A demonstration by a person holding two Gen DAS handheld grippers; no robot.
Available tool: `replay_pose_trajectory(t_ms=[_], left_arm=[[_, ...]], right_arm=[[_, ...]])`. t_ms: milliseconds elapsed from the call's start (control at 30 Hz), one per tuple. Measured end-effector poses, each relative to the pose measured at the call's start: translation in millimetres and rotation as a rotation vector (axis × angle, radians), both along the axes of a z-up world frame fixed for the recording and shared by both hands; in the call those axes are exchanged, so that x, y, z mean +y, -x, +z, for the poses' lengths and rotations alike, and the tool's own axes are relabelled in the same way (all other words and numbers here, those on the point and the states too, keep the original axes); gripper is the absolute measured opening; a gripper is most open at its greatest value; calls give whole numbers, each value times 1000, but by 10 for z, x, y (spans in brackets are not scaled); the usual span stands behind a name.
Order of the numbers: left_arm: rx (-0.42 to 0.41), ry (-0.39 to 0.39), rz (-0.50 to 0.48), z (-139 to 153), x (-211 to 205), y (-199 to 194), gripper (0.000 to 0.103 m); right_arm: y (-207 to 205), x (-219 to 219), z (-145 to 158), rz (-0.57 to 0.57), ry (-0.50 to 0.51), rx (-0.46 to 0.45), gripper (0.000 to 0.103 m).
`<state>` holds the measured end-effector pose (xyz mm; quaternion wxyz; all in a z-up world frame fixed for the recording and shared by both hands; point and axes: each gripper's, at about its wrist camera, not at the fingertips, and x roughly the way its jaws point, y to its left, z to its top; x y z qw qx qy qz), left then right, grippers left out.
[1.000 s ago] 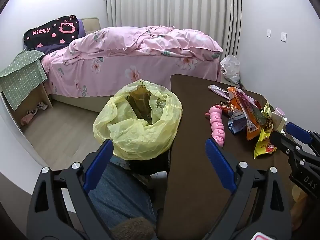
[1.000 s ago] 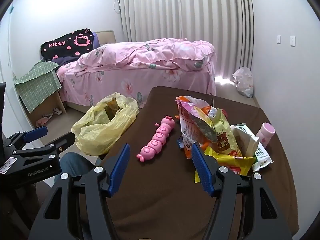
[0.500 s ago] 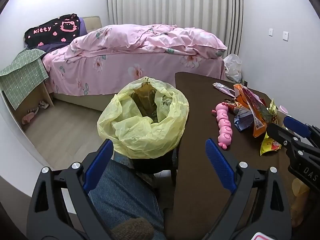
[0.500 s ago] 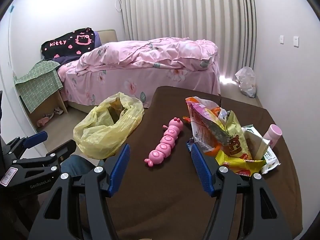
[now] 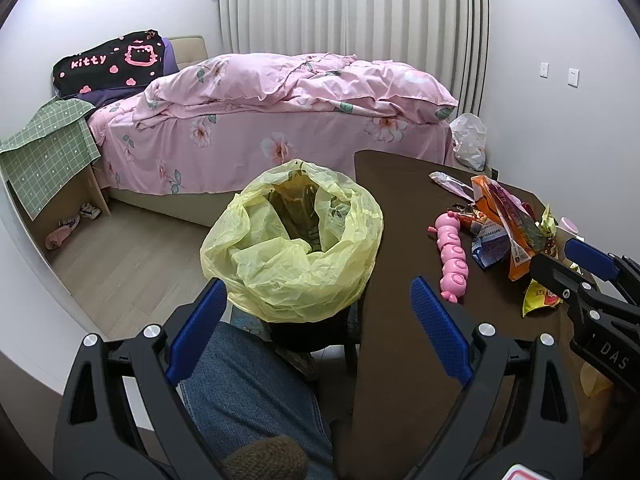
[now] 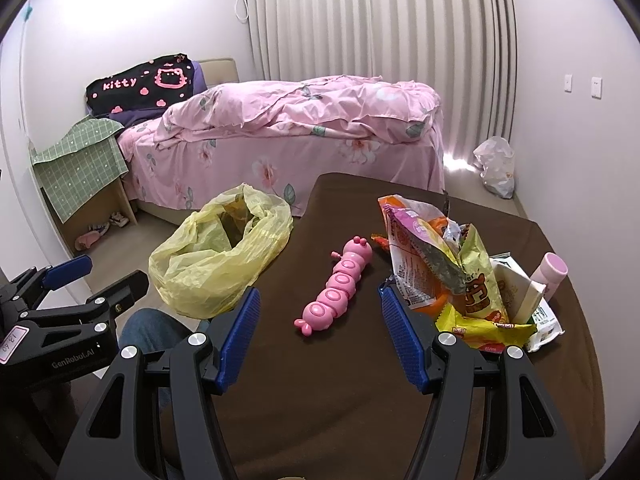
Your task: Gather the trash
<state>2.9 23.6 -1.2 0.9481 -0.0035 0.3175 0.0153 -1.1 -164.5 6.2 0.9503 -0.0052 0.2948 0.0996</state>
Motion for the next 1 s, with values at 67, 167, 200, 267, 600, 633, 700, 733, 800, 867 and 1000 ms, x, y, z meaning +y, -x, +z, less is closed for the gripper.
replay_pose_trajectory(t_ms=[67,167,200,267,600,633,700,733,800,867,1000], left_arm=[[-1,-1,2,0,-7,3,89],[-4,0,3,3,-5,6,89],[-5,1,3,4,-6,12,89],[-9,1,4,16,-12,23,89],[-20,0,8,43,-2,61,89],[-20,0,8,45,0,61,89],[-20,0,9,46,1,60,89],[-19,0,10,50,6,61,89],[-19,1,9,50,8,65,89],[-19,1,9,52,14,66,89],[-19,0,9,52,16,63,89]], right_arm=[[-5,-3,6,1,2,1,61],[-5,-3,11,0,-1,0,61],[-3,-2,14,0,-2,-2,60],[-8,-5,22,0,-6,-3,61],[2,27,42,7,-10,-15,61],[2,31,43,8,-10,-15,61],[-7,44,47,11,-5,-16,61],[-7,49,48,12,-5,-16,61],[-12,59,48,13,-6,-15,61],[-6,62,48,12,-5,-15,61],[-8,63,51,12,-6,-18,61]])
